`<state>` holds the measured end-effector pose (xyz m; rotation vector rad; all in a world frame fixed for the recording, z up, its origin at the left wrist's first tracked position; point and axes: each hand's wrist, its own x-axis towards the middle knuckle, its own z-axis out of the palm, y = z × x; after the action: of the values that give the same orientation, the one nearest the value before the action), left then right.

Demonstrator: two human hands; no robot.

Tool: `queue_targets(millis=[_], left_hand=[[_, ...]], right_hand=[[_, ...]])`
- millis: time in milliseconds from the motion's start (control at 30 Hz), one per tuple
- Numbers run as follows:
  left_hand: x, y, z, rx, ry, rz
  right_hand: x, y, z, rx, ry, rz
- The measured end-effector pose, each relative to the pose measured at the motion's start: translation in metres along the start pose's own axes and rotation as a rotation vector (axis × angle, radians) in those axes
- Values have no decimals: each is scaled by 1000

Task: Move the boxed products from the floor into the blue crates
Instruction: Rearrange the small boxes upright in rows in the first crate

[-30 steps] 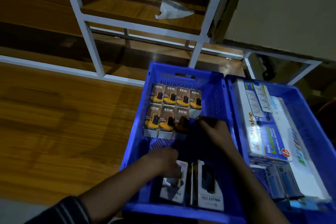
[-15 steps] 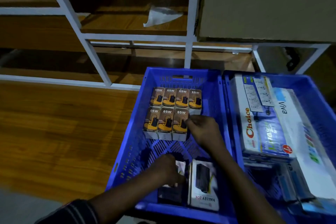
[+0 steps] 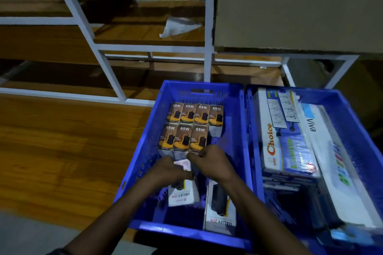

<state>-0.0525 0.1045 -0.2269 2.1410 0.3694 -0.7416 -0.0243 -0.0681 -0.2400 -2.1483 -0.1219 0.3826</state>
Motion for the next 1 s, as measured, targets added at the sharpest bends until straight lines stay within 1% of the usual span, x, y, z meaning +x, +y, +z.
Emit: queue_targets(millis=[67,133,200,267,367,433,533,600,700,767,800,867,933,1000], left_hand=[[-6,10,-2,-8,63,57],[-9,19,-5,41,115,123],[-12,26,-8,74,167,144],[-13,28,-13,56,181,136],[-18,31,-20,-70,131,167],[-21,32,-24,-222,94,226],[-21,32,-29,-453,-25,293],[-19,31,-30,-519,-18,305],[-18,29,-25,-720,11,299],[-18,26,-22,-814,48,259],[-19,24,-20,-806,78,245],[-21,20,-15,-704,135,244],[-29,19,-6,-607,127,306],[-32,17,9,-563,100,355]], right_hand=[[-3,-3,0,16,-75,70],[-5,-8,-3,92,-107,100],[-6,-12,-7,194,-82,109],[-7,-15,-10,285,-54,119],[-4,-13,-14,495,-83,206],[-2,-12,-17,609,-187,281],[-5,-16,-19,734,-367,257],[-5,-17,-22,783,-389,254],[-6,-18,-26,804,-334,256],[-9,-21,-26,767,-256,225],[-10,-23,-25,728,-188,209],[-12,-27,-22,627,-38,156],[-14,-28,-20,508,87,83],[-18,-31,-20,414,183,-3]])
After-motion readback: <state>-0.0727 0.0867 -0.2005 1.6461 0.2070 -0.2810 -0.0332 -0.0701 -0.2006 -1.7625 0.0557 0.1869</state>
